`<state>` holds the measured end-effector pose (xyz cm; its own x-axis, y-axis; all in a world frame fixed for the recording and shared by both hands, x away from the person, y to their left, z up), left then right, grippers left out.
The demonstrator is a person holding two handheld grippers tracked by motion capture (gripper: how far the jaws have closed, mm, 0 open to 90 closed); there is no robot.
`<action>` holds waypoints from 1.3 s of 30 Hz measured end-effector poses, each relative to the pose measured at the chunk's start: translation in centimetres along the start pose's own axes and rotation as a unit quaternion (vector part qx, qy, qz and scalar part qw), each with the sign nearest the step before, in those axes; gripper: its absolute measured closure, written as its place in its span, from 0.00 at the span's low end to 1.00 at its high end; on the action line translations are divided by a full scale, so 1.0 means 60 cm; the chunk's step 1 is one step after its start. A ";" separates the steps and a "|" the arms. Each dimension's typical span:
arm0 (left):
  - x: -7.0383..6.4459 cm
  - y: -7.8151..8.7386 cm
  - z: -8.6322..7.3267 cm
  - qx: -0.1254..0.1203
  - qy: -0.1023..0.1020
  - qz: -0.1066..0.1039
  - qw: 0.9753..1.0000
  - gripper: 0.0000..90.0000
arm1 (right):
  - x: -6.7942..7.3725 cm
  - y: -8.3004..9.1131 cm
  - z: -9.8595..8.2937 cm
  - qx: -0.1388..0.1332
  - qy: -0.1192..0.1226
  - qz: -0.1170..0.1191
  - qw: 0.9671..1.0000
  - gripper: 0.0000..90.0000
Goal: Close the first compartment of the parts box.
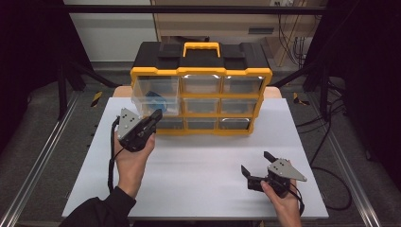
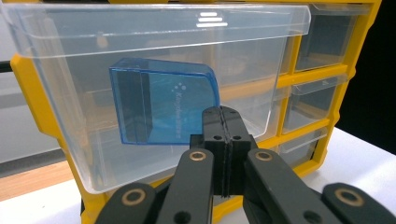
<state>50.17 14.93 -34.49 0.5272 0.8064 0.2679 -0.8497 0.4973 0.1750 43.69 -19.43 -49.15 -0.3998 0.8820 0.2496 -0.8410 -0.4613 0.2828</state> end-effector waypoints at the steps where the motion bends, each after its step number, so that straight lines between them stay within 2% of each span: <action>1: 0.001 -0.001 0.000 0.001 0.000 0.000 1.000 1.00 | 0.000 0.000 0.000 0.000 0.000 0.000 1.000 0.05; 16: 0.013 -0.010 0.002 0.008 -0.005 0.002 1.000 1.00 | 0.000 -0.001 0.000 0.002 0.000 0.002 1.000 0.06; 18: 0.014 -0.013 0.003 0.009 0.001 0.001 1.000 1.00 | 0.001 -0.001 0.000 0.001 0.002 0.003 1.000 0.06; 28: 0.021 -0.021 0.002 0.015 0.004 0.003 1.000 1.00 | 0.001 0.000 0.000 -0.002 0.003 0.002 1.000 0.06; 39: 0.044 -0.029 0.003 0.022 0.014 0.014 1.000 1.00 | 0.005 0.000 0.001 -0.001 0.005 0.004 1.000 0.06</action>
<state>53.05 16.16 -33.90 0.5014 0.8294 0.2462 -0.8631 0.4595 0.2098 43.61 -19.18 -49.06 -0.4095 0.8796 0.2420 -0.8391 -0.4672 0.2785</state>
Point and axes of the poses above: each handheld gripper's, and its own axes: y roughly backward along the jaws, z roughly out of its top, x roughly to its left, the point moved 5 cm from there along -y, roughly forward along the jaws, and after that the axes turned 14 degrees about -y, right-handed, at the moved point
